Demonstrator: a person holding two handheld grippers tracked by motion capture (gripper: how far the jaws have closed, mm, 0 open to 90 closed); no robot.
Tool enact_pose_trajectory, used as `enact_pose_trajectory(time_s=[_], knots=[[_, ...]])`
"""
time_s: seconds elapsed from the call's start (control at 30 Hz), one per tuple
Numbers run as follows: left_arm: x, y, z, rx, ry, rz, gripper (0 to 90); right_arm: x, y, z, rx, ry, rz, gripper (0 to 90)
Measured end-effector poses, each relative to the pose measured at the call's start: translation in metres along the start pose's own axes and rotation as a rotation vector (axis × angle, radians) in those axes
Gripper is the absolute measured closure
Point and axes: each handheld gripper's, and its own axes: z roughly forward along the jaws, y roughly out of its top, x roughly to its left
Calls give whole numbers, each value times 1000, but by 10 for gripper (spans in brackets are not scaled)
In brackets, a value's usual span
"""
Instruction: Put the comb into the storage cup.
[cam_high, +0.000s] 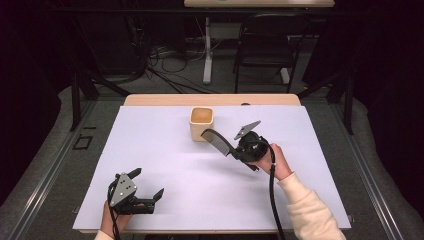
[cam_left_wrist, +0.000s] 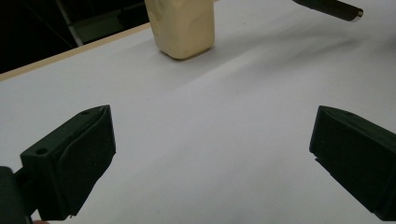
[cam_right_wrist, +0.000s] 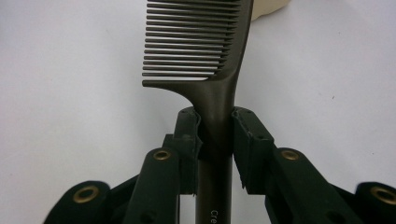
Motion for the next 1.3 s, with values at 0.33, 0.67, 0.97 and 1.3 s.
enact_pose_trajectory(time_s=[0.33,0.67,0.97,1.3], knots=[[0,0,0,-4,0,-5,3,-1,0,0,-6,-3,8,722],[0,0,0,-5,2,2,3,-2,1,-5,-18,-11,8,722],[1,0,0,-5,5,-4,3,-2,4,-7,-26,-16,7,722],[-1,0,-1,-12,10,-3,3,-4,7,-10,-23,-23,1,722]])
